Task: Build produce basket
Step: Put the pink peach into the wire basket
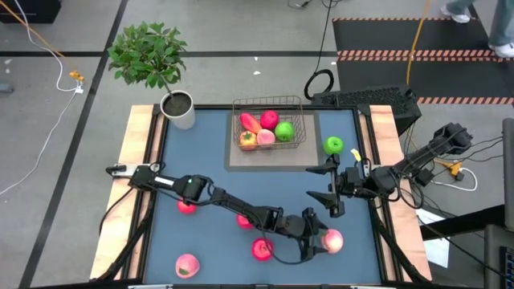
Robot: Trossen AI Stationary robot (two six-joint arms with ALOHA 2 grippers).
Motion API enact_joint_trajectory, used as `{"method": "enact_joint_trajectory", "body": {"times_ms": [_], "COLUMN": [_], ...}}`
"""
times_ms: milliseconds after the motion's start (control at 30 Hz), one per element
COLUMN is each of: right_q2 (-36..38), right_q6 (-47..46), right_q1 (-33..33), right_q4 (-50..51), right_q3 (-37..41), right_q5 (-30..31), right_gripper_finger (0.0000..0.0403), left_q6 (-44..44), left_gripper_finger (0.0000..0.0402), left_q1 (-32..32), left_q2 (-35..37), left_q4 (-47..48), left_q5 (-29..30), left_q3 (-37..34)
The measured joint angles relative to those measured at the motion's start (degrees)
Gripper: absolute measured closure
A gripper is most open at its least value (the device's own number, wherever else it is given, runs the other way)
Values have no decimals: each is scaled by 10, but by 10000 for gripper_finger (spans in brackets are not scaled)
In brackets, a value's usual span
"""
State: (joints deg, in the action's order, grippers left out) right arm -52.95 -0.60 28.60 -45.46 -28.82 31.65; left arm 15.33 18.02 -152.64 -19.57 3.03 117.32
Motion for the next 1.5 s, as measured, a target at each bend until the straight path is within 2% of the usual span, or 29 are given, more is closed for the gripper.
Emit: {"method": "enact_joint_trajectory", "body": {"times_ms": [233, 367, 600, 733, 900, 1067, 1367, 1500], "right_q2": [0, 0, 0, 0, 0, 0, 0, 0], "right_q6": [0, 0, -1, 5, 7, 11, 10, 9], "right_q1": [0, 0, 0, -1, -1, -1, -1, -1], "right_q4": [-1, -2, -1, -12, -14, -10, -11, -11], "right_q3": [0, 0, 0, 0, 0, 0, 0, 0], "right_q5": [-1, -1, -1, -2, -2, -2, -2, -2], "right_gripper_finger": [83, 83, 83, 83, 83, 83, 83, 83], "left_q6": [3, -6, -57, -24, -20, -40, -6, -12], "left_gripper_finger": [7, 7, 7, 7, 7, 7, 9, 41], "left_q1": [0, -3, -8, -14, -21, -9, -16, -17], "left_q2": [0, 0, -1, -43, -82, -113, -113, -112], "left_q4": [-7, -48, -80, -157, -118, -31, -15, -17], "left_q5": [22, 46, -4, 0, -15, -41, -39, -36], "left_q3": [0, 0, 0, 18, 90, 141, 145, 145]}}
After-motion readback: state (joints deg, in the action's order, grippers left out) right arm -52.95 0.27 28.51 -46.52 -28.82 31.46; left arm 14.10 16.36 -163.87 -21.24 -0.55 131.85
